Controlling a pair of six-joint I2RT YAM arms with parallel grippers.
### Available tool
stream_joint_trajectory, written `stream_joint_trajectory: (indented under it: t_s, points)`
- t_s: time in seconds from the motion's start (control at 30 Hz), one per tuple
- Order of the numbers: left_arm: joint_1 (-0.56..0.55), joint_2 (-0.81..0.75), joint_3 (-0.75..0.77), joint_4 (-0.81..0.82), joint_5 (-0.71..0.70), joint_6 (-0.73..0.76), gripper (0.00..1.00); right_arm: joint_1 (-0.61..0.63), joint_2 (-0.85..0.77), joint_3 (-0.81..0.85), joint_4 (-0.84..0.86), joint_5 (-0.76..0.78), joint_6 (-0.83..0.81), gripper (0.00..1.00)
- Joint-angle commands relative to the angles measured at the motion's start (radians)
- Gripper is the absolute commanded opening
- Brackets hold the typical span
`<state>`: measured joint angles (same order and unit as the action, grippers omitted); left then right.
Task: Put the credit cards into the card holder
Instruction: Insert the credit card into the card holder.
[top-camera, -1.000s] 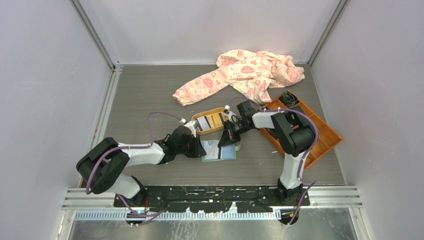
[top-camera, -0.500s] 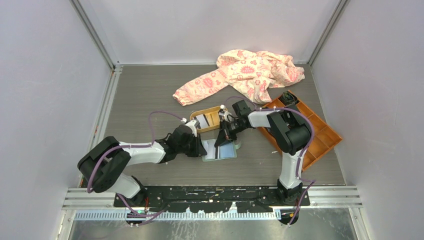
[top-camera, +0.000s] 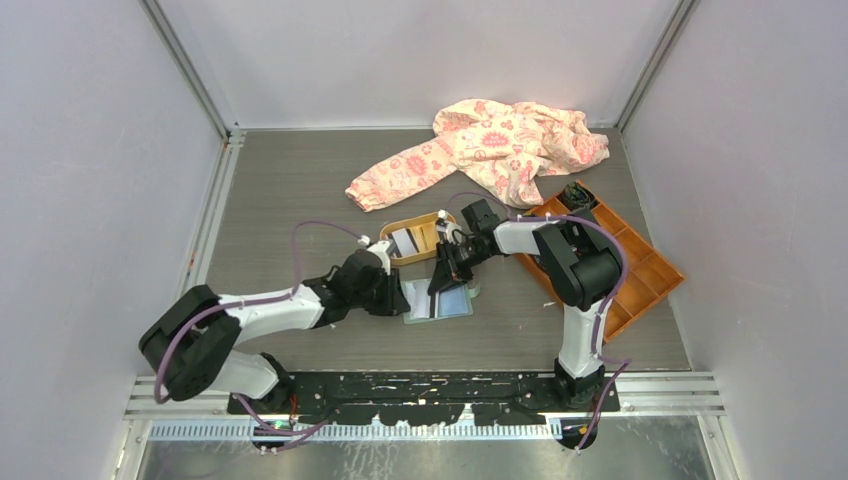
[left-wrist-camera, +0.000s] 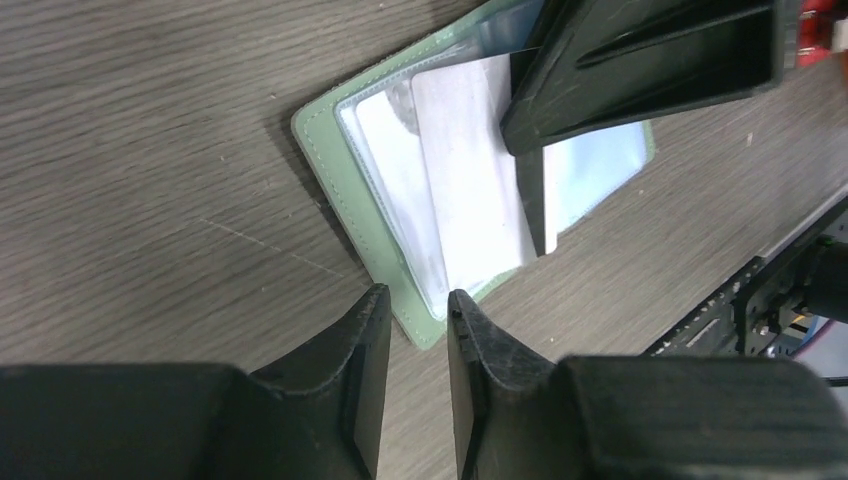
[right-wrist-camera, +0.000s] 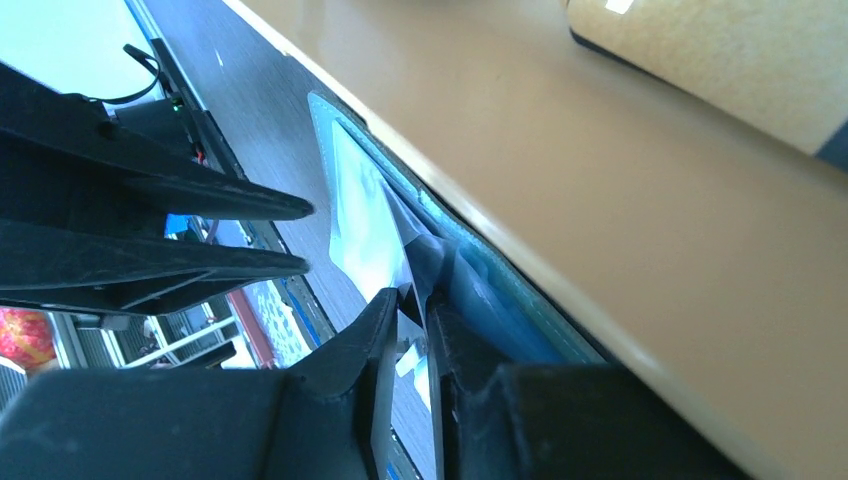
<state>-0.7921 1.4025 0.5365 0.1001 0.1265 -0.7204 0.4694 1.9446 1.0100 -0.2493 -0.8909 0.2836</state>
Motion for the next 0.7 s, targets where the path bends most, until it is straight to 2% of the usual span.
stream_joint_trajectory:
  t_s: [0.0,0.1,0.2,0.47,0.67]
  points:
    - [-0.012,-0.132,0.023,-0.097,-0.038,0.017,0.29,0.006,0.011,0.025,-0.006,0.048,-0.031,0.23]
    - [-0.056,-0.177,0.034,-0.094,-0.067,-0.005,0.29,0.005,0.012,0.027,-0.006,0.046,-0.029,0.23]
    - [-0.131,-0.152,0.057,-0.039,-0.092,-0.026,0.28,0.006,0.014,0.028,-0.007,0.046,-0.029,0.23]
    - [-0.243,0.080,0.181,0.093,-0.212,-0.030,0.22,0.005,0.025,0.030,-0.008,0.049,-0.029,0.23]
    - [-0.258,0.229,0.262,0.144,-0.255,-0.025,0.21,0.006,0.022,0.032,-0.011,0.049,-0.030,0.23]
